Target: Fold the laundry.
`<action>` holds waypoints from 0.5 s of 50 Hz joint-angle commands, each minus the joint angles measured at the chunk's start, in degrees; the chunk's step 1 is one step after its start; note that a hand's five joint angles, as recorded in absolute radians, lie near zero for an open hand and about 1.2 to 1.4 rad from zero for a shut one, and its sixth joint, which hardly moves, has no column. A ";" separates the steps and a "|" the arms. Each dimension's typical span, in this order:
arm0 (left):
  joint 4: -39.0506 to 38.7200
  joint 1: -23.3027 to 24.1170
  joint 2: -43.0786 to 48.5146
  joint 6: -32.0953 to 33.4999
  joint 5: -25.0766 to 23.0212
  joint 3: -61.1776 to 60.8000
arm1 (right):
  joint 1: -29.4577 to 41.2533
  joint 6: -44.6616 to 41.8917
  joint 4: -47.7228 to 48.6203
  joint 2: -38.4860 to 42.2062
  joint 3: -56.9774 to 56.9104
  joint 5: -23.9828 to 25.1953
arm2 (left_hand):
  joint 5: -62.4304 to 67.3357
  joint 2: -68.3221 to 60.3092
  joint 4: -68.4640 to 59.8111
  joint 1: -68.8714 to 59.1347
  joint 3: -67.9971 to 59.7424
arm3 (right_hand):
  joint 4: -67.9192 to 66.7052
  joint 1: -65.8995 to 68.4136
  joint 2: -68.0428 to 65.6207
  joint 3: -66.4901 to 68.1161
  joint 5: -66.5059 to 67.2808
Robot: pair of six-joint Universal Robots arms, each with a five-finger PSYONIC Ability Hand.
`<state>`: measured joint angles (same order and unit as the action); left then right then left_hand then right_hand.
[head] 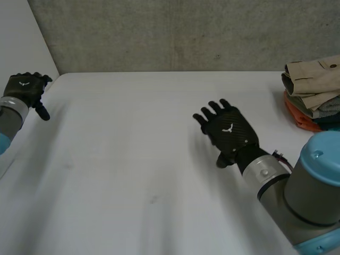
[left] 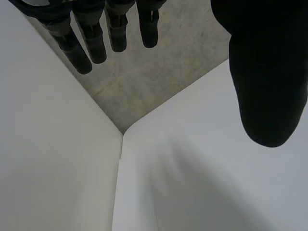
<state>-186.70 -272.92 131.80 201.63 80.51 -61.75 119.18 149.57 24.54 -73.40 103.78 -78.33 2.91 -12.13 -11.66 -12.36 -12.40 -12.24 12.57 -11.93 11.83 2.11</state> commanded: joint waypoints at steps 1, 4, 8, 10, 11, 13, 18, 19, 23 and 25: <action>-3.49 0.99 0.21 2.36 -0.53 0.05 | 1.23 -0.07 -0.37 -0.16 0.63 -0.07 | -2.91 2.13 1.66 2.36 2.40 | 2.24 -2.57 1.93 -1.83 -2.11; -4.46 0.55 0.47 4.29 -0.53 -0.12 | 0.53 0.28 -0.54 -0.51 0.63 -0.06 | -2.91 2.13 1.66 2.36 2.40 | 2.24 -2.57 1.93 -1.83 -2.11; -4.38 -0.41 1.00 9.04 -0.36 -0.39 | 0.35 0.63 -1.16 -0.69 0.63 -0.06 | -2.91 2.13 1.66 2.36 2.40 | 2.24 -2.57 1.93 -1.83 -2.11; -3.77 -1.38 1.35 14.82 -0.09 -0.82 | 0.35 0.63 -1.51 -0.69 0.63 0.20 | -2.91 2.13 1.66 2.36 2.40 | 2.24 -2.57 1.93 -1.83 -2.11; -3.50 -1.64 1.35 15.81 0.08 -1.09 | 0.35 0.63 -1.51 -0.69 0.63 0.20 | -2.91 2.13 1.66 2.36 2.40 | 2.24 -2.57 1.93 -1.83 -2.11; -2.71 -2.61 1.00 18.52 0.35 -2.40 | 0.35 0.55 -1.51 -0.43 0.63 0.29 | -2.91 2.13 1.66 2.36 2.40 | 2.24 -2.57 1.93 -1.83 -2.11; -1.13 -4.72 -1.02 21.44 -0.53 -5.83 | 0.26 0.55 -1.51 -0.16 0.63 0.38 | -2.91 2.13 1.66 2.36 2.40 | 2.24 -2.57 1.93 -1.83 -2.11; -0.60 -5.42 -2.07 21.53 -1.58 -7.14 | 0.26 0.55 -1.51 -0.16 0.63 0.46 | -2.91 2.13 1.66 2.36 2.40 | 2.24 -2.57 1.93 -1.83 -2.11; 1.33 -7.09 -5.50 21.61 -6.14 -11.01 | 0.18 0.55 -1.51 -0.16 0.63 0.64 | -2.91 2.13 1.66 2.36 2.40 | 2.24 -2.57 1.93 -1.83 -2.11; 3.61 -7.80 -8.13 21.97 -8.61 -13.91 | 0.18 0.55 -1.60 -0.16 0.63 0.64 | -2.91 2.13 1.66 2.36 2.40 | 2.24 -2.57 1.93 -1.83 -2.11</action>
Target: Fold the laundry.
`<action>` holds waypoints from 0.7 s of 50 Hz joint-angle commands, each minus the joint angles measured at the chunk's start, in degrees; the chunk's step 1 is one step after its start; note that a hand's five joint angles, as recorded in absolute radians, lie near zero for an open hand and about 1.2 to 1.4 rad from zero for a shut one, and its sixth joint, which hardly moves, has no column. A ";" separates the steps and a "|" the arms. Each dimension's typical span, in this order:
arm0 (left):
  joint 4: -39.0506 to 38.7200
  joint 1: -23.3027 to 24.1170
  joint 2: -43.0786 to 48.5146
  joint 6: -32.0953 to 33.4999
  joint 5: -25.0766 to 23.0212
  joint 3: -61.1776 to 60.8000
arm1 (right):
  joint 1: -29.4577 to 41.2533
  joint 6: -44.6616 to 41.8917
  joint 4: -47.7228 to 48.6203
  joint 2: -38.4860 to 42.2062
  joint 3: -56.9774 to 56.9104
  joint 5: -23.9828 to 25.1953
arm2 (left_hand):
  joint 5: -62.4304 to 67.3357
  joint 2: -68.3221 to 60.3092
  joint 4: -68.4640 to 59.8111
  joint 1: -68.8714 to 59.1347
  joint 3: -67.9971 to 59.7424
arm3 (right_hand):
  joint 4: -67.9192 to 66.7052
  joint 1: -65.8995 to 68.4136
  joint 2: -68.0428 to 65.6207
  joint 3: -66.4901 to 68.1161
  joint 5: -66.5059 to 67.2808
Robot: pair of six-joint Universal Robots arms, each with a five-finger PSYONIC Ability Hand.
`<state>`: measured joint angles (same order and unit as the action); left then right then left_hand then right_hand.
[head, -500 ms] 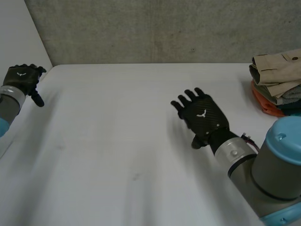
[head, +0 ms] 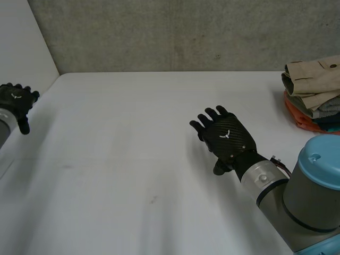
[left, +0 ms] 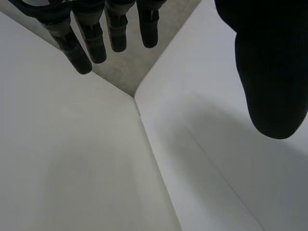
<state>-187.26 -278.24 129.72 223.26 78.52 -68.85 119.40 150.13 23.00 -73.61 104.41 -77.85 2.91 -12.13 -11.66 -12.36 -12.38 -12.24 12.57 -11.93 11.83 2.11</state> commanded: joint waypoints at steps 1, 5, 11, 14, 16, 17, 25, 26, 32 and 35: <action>6.10 -3.00 -8.32 -0.01 -8.20 -9.44 | 0.05 -0.10 -0.14 -0.04 0.09 0.07 | -2.91 2.13 1.66 2.36 2.38 | 2.24 -2.57 1.93 -1.83 -2.11; 7.44 -6.16 -16.84 0.25 -13.11 -20.50 | -0.04 -0.10 -0.41 -0.39 0.35 0.16 | -2.91 2.13 1.66 2.36 2.38 | 2.24 -2.57 1.93 -1.83 -2.11; 0.24 -11.09 -26.96 2.18 -19.02 -35.64 | -0.22 0.07 -0.76 -0.48 0.27 0.25 | -2.91 2.13 1.66 2.36 2.38 | 2.24 -2.57 1.93 -1.83 -2.11; -6.51 -13.63 -31.00 1.57 -19.20 -41.52 | -0.13 -0.01 -0.76 -0.48 0.27 0.42 | -2.91 2.13 1.66 2.36 2.38 | 2.24 -2.57 1.93 -1.83 -2.11; -9.59 -14.34 -32.76 0.52 -18.50 -43.29 | -0.13 0.07 -0.76 -0.57 0.27 0.42 | -2.91 2.13 1.66 2.36 2.38 | 2.24 -2.57 1.93 -1.83 -2.11; -10.66 -14.43 -33.21 -0.18 -18.06 -43.74 | -0.13 -0.01 -0.76 -0.57 0.27 0.42 | -2.91 2.13 1.66 2.36 2.38 | 2.24 -2.57 1.93 -1.83 -2.11; -15.24 -13.73 -35.23 -6.69 -9.62 -44.97 | -0.39 -0.01 -1.72 -1.62 0.53 0.42 | -2.91 2.13 1.66 2.36 2.38 | 2.24 -2.57 1.93 -1.83 -2.11; -15.24 -13.38 -35.32 -6.87 -8.75 -44.97 | -0.57 0.07 -1.90 -1.80 0.53 0.42 | -2.91 2.13 1.66 2.36 2.38 | 2.24 -2.57 1.93 -1.83 -2.11; -15.94 -9.87 -35.41 -6.52 -4.35 -44.62 | -2.06 0.86 -4.62 -3.73 0.09 0.60 | -2.91 2.13 1.66 2.36 2.38 | 2.24 -2.57 1.93 -1.83 -2.11; -15.68 -7.42 -36.11 -6.69 -2.86 -43.22 | -3.20 2.53 -6.81 -5.48 -1.13 0.86 | -2.91 2.13 1.66 2.36 2.38 | 2.24 -2.57 1.93 -1.83 -2.11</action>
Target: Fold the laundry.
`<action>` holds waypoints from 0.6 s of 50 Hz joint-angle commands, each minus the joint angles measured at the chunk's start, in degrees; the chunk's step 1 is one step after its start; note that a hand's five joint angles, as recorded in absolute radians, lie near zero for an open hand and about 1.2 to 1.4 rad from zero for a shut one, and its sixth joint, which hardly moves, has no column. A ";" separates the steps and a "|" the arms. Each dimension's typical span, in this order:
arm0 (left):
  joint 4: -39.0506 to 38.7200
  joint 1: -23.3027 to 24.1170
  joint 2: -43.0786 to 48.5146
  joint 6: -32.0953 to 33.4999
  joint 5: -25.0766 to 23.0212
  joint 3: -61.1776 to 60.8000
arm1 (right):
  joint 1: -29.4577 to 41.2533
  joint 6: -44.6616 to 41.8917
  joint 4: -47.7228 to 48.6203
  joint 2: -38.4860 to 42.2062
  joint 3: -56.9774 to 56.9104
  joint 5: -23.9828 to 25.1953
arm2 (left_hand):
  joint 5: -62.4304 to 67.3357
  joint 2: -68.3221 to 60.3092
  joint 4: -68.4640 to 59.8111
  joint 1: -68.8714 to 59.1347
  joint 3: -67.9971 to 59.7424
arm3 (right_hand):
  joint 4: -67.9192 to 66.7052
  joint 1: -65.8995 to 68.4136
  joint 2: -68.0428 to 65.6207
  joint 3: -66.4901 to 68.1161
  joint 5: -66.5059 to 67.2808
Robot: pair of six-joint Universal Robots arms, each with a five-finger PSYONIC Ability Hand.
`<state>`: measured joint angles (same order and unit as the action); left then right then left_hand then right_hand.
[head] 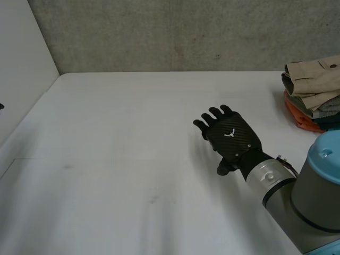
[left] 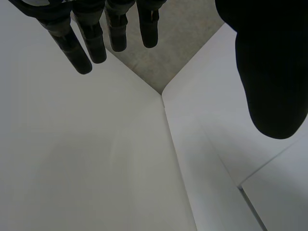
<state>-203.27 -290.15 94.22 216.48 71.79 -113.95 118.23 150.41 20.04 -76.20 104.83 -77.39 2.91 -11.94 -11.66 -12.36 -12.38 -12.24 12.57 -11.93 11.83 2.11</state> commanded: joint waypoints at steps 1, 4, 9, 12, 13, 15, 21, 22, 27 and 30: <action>0.41 5.47 -0.97 0.00 4.40 2.50 | -2.39 2.87 -4.65 -3.34 -2.08 0.40 | -2.91 1.94 1.66 2.36 2.38 | 2.24 -2.57 1.93 -1.83 -2.11; 1.73 11.17 -2.63 -1.67 6.60 5.66 | -3.79 5.94 -9.66 -5.88 -4.80 -0.04 | -2.91 1.94 1.66 2.36 2.38 | 2.24 -2.57 1.93 -1.83 -2.11; 17.32 25.56 -5.27 -10.08 15.72 17.58 | -8.79 14.53 -21.32 -9.22 -13.04 -0.57 | -2.91 1.94 1.66 2.36 2.38 | 2.24 -2.57 1.93 -1.83 -2.11; 30.53 35.25 -5.54 -17.04 21.01 26.39 | -12.05 20.35 -29.07 -9.93 -18.68 -1.71 | -2.91 1.94 1.66 2.36 2.38 | 2.24 -2.57 1.93 -1.83 -2.11; 33.35 37.53 -5.36 -18.97 22.06 28.16 | -13.01 21.67 -31.01 -10.02 -20.00 -2.06 | -2.91 1.94 1.66 2.36 2.38 | 2.24 -2.57 1.93 -1.83 -2.11; 43.79 45.26 -4.49 -26.34 26.62 34.04 | -15.04 24.75 -36.46 -9.85 -22.99 -2.77 | -2.91 1.94 1.66 2.36 2.38 | 2.24 -2.57 1.93 -1.83 -2.11; 47.88 51.53 -3.87 -33.66 33.85 35.38 | -15.49 24.15 -42.72 -10.02 -25.20 -3.47 | -2.91 1.94 1.66 2.36 2.38 | 2.24 -2.57 1.93 -1.83 -2.11; 47.61 51.62 -3.87 -33.75 34.37 34.68 | -15.48 23.53 -42.72 -10.11 -24.94 -3.56 | -2.91 1.94 1.66 2.36 2.38 | 2.24 -2.57 1.93 -1.83 -2.11; 43.50 51.44 -4.92 -31.48 33.16 30.12 | -15.22 19.14 -40.97 -10.28 -23.62 -5.48 | -2.91 1.94 1.66 2.36 2.38 | 2.24 -2.57 1.93 -1.83 -2.11; 40.33 51.18 -5.45 -29.20 31.92 28.62 | -14.87 17.73 -39.91 -10.28 -23.36 -7.07 | -2.91 1.94 1.66 2.36 2.38 | 2.24 -2.57 1.93 -1.83 -2.11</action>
<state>-156.85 -237.83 89.83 183.37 105.96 -81.23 102.65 171.79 -22.35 -86.40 80.25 -82.06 2.91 -11.85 -11.66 -12.36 -12.38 -12.24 12.57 -11.92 11.83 2.11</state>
